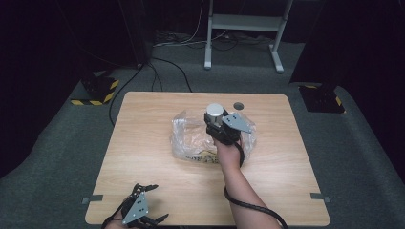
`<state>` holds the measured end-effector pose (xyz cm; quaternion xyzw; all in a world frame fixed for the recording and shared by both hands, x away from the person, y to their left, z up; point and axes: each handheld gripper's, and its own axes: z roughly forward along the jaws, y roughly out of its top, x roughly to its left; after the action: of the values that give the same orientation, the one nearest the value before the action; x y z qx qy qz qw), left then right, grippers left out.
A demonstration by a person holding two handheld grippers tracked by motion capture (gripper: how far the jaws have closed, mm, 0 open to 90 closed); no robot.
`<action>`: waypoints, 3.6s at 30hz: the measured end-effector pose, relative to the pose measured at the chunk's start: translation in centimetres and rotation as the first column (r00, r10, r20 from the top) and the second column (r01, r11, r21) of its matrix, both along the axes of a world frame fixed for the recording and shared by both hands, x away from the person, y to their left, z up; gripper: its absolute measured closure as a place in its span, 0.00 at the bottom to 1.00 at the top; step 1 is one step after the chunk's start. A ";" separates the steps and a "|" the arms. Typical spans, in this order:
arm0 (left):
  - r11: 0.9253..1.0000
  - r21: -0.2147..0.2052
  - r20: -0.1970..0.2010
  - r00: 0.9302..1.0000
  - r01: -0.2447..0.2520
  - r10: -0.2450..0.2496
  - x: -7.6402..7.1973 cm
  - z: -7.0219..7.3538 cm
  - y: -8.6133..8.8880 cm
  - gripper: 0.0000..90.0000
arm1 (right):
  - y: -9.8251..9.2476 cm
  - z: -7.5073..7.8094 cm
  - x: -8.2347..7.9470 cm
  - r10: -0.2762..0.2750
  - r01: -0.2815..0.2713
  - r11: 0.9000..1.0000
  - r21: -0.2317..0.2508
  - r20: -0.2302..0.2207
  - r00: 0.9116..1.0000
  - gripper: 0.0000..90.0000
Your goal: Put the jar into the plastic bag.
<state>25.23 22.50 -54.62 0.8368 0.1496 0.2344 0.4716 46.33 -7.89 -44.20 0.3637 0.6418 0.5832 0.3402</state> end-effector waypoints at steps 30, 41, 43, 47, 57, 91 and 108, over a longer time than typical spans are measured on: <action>1.000 -0.004 -0.001 1.000 0.002 -0.002 0.0 0.0 0.1 0.02 | 0.2 -2.1 1.5 -0.007 0.007 1.000 -0.001 -0.070 0.998 0.36; 1.000 0.003 0.002 1.000 0.005 -0.005 0.0 0.0 0.0 0.02 | 0.1 -1.9 1.2 0.005 -0.007 1.000 -0.022 -0.101 0.995 0.36; 1.000 0.004 0.001 1.000 0.004 -0.004 0.0 0.0 0.0 0.02 | 0.1 -1.8 1.2 0.005 -0.008 1.000 -0.025 -0.108 0.994 0.36; 1.000 0.005 0.002 1.000 0.005 -0.005 0.0 0.0 0.0 0.02 | 0.1 -1.6 1.3 0.008 -0.012 0.999 -0.032 -0.123 0.992 0.35; 1.000 0.001 -0.001 1.000 0.006 -0.006 0.0 0.0 0.0 0.02 | 0.3 -1.3 1.4 0.014 -0.020 0.999 -0.043 -0.144 0.989 0.20; 1.000 -0.010 -0.007 1.000 -0.007 0.007 0.1 0.0 0.1 0.02 | -2.4 0.1 -4.0 0.076 -0.081 0.995 -0.054 -0.079 0.994 0.00; 1.000 -0.016 -0.007 1.000 -0.008 0.008 0.1 0.0 0.2 0.02 | -4.5 -1.7 -7.4 0.096 -0.104 0.991 -0.084 -0.089 0.991 0.00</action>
<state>25.33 22.65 -54.58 0.8332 0.1566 0.2321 0.4768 38.91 -12.38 -45.86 0.3401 0.6984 0.5543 0.2987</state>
